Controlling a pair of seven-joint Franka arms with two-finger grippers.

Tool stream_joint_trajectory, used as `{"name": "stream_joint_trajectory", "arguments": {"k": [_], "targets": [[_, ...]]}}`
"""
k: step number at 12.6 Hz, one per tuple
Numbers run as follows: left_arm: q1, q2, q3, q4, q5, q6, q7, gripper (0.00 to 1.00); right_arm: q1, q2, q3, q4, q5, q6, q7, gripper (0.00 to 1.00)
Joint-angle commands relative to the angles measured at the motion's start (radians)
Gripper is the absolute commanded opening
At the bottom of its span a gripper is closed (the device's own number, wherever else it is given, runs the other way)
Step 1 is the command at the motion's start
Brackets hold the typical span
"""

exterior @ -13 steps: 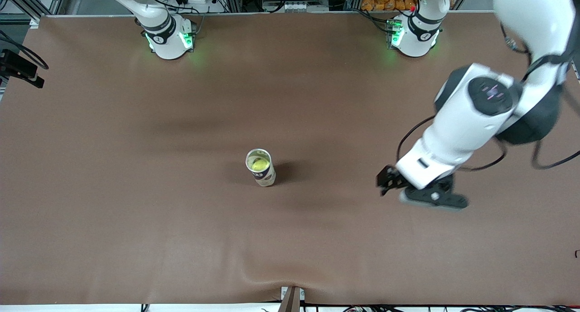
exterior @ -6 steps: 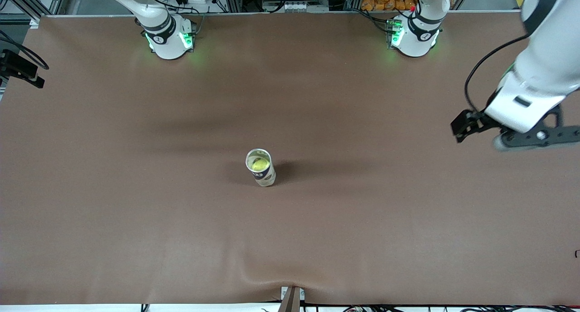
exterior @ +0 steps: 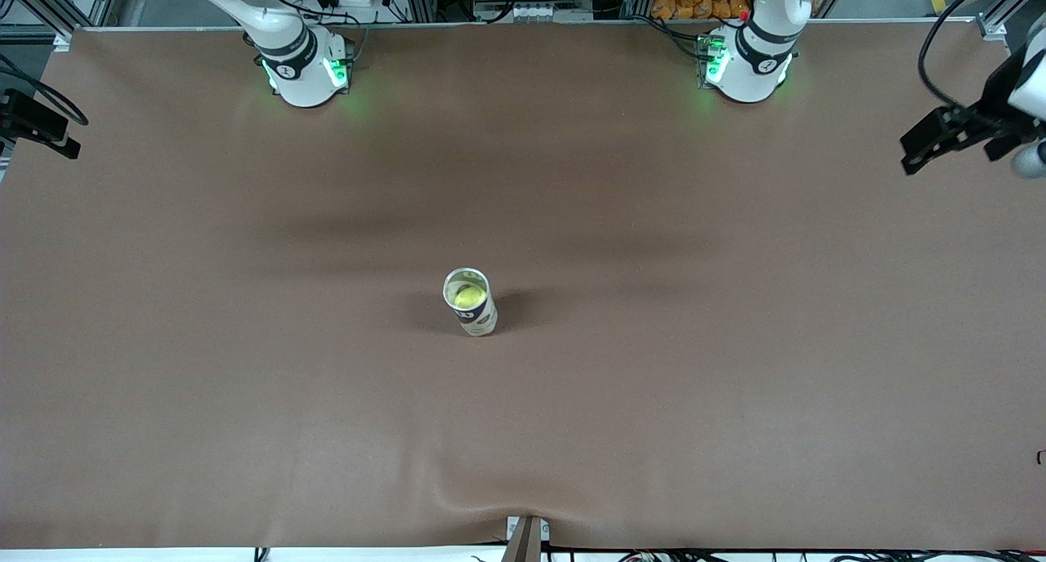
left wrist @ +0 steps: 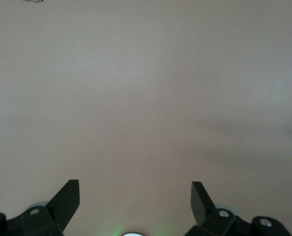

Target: Insert tennis ball vertically with right arm

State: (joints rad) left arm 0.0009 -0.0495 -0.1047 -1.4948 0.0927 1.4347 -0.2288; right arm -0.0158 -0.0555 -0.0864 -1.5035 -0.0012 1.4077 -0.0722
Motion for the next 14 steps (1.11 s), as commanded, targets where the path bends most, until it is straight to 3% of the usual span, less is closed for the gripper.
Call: {"name": "stream_joint_trajectory", "arguments": {"k": [1, 5, 7, 10, 14], "targets": [[-0.038, -0.125, 0.037, -0.186, -0.013, 0.019, 0.008, 1.0, 0.004, 0.002, 0.0, 0.009, -0.002, -0.006, 0.014, 1.0], [-0.041, -0.161, 0.033, -0.229, -0.04, 0.02, 0.006, 1.0, 0.002, 0.002, 0.0, 0.009, -0.002, -0.006, 0.014, 1.0], [-0.041, -0.147, 0.031, -0.208, -0.086, 0.024, 0.006, 1.0, 0.002, 0.002, 0.0, 0.009, -0.002, -0.006, 0.014, 1.0], [-0.036, -0.107, -0.027, -0.164, -0.068, 0.006, -0.006, 1.0, 0.007, 0.002, 0.002, 0.009, -0.005, -0.001, 0.012, 1.0], [-0.032, -0.09, -0.021, -0.121, -0.067, 0.001, 0.005, 1.0, 0.017, 0.002, 0.002, 0.009, -0.013, 0.0, 0.014, 1.0]]}}
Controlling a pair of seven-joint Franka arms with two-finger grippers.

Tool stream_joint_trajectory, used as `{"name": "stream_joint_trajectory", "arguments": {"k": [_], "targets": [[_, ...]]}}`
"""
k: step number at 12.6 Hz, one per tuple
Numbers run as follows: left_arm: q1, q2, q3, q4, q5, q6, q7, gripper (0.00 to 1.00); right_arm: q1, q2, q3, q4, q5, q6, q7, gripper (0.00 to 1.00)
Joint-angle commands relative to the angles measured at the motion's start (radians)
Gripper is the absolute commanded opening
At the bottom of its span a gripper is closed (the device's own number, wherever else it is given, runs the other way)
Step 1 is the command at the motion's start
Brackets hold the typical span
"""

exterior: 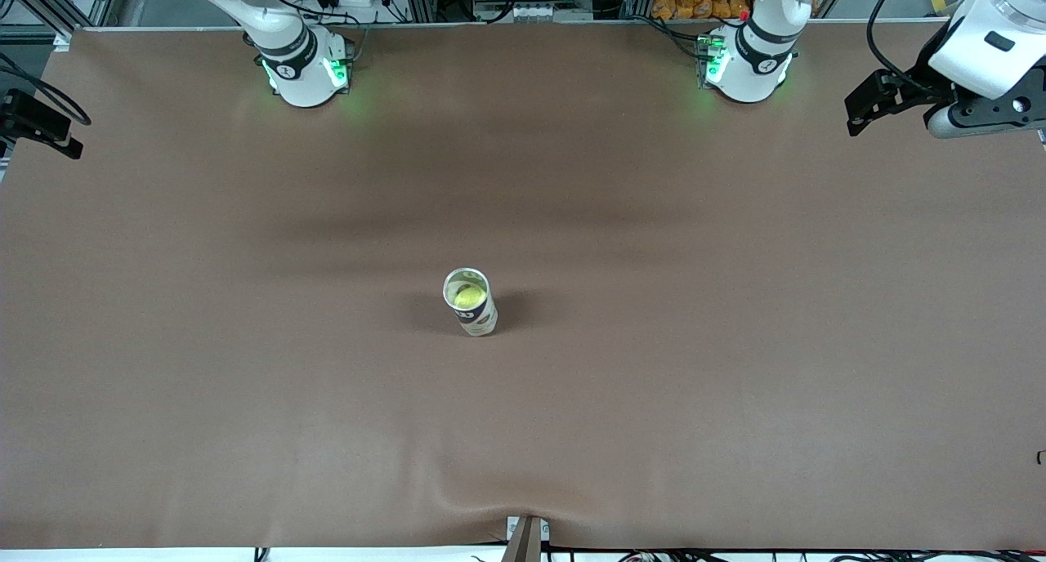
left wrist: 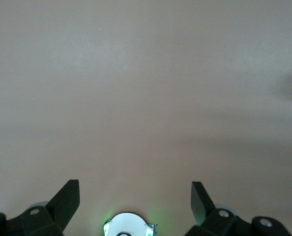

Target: Insert tennis ball vertically with right arm

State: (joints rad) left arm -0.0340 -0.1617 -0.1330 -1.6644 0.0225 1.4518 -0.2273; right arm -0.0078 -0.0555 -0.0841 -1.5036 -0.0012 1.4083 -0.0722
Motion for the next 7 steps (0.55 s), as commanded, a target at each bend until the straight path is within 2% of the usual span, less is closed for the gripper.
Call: {"name": "stream_joint_trajectory", "arguments": {"k": [1, 7], "targets": [[0.003, 0.028, 0.009, 0.054, 0.004, -0.016, 0.002, 1.0, 0.009, 0.002, 0.0, 0.009, -0.013, 0.001, 0.014, 1.0], [0.008, 0.027, 0.01, 0.052, 0.004, -0.031, -0.004, 1.0, 0.009, 0.003, 0.0, 0.009, -0.006, 0.001, 0.012, 1.0]]}}
